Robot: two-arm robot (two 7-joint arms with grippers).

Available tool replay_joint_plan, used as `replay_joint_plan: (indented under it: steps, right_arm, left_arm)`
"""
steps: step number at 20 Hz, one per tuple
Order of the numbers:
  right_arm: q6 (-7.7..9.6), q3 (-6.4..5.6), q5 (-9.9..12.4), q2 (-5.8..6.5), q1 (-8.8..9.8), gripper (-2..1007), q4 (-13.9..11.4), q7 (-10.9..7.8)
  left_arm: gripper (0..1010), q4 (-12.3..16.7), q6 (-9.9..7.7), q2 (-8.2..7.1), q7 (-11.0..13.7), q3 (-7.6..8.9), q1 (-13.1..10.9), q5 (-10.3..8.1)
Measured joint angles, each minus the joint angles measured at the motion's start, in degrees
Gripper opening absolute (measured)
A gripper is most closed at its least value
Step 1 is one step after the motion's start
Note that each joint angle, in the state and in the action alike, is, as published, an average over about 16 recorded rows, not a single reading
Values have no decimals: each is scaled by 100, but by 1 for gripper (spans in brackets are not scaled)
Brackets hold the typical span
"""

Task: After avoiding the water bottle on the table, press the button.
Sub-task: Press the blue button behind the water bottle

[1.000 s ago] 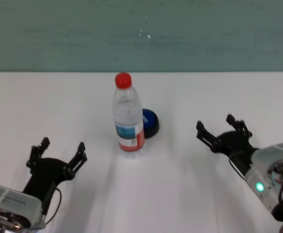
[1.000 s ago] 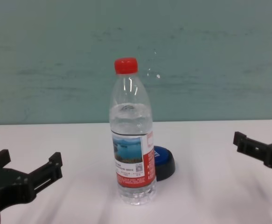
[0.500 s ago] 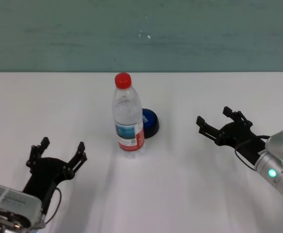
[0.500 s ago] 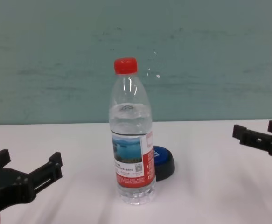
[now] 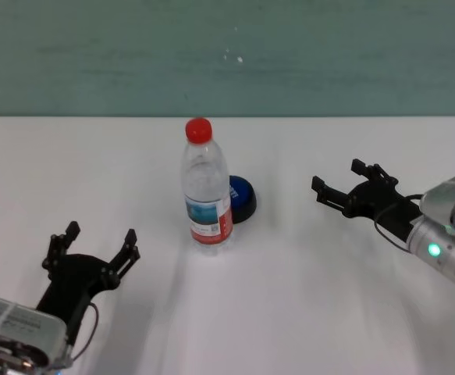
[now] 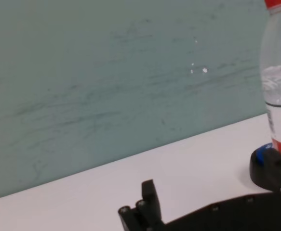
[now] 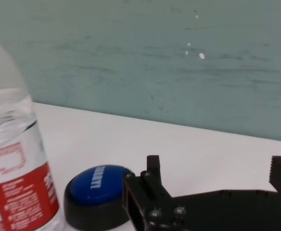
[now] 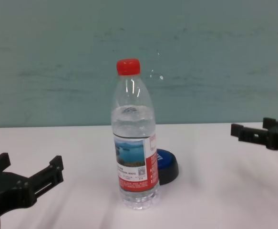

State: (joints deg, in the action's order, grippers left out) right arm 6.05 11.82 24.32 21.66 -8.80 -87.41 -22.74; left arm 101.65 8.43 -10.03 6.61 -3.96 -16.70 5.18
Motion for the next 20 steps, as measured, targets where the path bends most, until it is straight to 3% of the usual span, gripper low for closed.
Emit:
replay_joint_plan:
  steps: [9,20]
  right_arm:
    - [45,381,-5,-19,-820,1004,802,-180]
    - [-194,781,-45,-281,-1730,1004,2035,-414]
  left_arm:
    - [1000,0,0,0,0,0,0,0]
    - [1000,0,0,0,0,0,0,0]
